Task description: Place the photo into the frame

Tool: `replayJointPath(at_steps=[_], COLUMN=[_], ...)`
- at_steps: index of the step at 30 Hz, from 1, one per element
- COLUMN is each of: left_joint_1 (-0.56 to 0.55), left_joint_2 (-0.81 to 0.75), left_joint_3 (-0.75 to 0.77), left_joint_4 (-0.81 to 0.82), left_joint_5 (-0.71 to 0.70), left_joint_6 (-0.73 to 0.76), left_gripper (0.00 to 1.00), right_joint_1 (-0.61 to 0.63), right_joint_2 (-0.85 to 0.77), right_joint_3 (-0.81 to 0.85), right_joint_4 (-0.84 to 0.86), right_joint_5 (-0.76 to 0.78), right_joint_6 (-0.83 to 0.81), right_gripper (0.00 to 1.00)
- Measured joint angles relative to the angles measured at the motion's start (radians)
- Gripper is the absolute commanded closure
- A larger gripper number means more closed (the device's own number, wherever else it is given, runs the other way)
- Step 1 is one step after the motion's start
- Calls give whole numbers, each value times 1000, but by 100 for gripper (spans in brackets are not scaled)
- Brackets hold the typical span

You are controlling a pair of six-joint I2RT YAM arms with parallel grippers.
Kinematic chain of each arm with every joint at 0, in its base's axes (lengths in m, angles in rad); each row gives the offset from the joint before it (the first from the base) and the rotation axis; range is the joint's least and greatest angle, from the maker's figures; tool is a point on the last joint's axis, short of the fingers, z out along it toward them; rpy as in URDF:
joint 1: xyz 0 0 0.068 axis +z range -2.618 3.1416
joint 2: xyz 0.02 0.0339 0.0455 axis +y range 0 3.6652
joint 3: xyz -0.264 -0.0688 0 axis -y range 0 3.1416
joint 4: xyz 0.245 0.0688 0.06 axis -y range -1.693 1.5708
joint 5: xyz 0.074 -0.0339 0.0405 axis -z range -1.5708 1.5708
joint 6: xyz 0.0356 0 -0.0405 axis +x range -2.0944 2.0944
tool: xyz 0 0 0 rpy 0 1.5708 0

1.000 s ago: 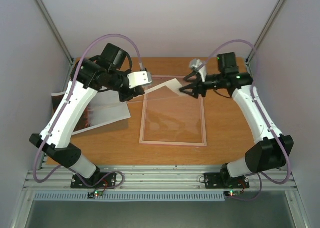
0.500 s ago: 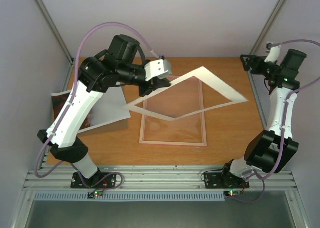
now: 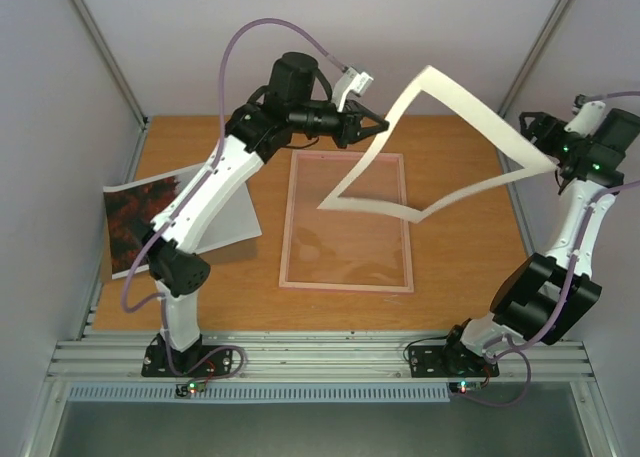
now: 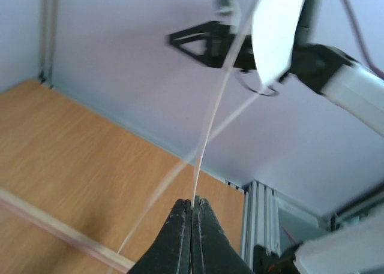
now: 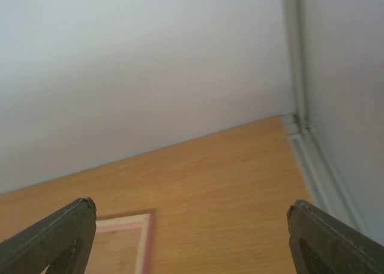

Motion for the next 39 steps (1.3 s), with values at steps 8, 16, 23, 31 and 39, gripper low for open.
replayJointPath(at_steps=[8,16,23,31,39], left_joint_1=[151,237,284,352,372], left_joint_2=[238,372,335,247,241], left_joint_3=[-118,-188,-295,-479,-484], left_joint_4=[171,114,21,-24,7], left_joint_5=[-25,-107,-114,-132,-191], left_joint_6=[-293,-344,-264,-198,-190], left_gripper=[100,100,100,100,99], right_joint_1=[-64,-61,-61,-39,-11], right_joint_2=[69,65,53,21,-1], right_joint_3=[21,-26,-88,-157,-165], right_joint_4=[-44,-84,-98,-92,-91], right_joint_5=[46,35,0,-29,-43], right_joint_6=[15,-17,-18,3,4], right_gripper=[13,11,9,8,7])
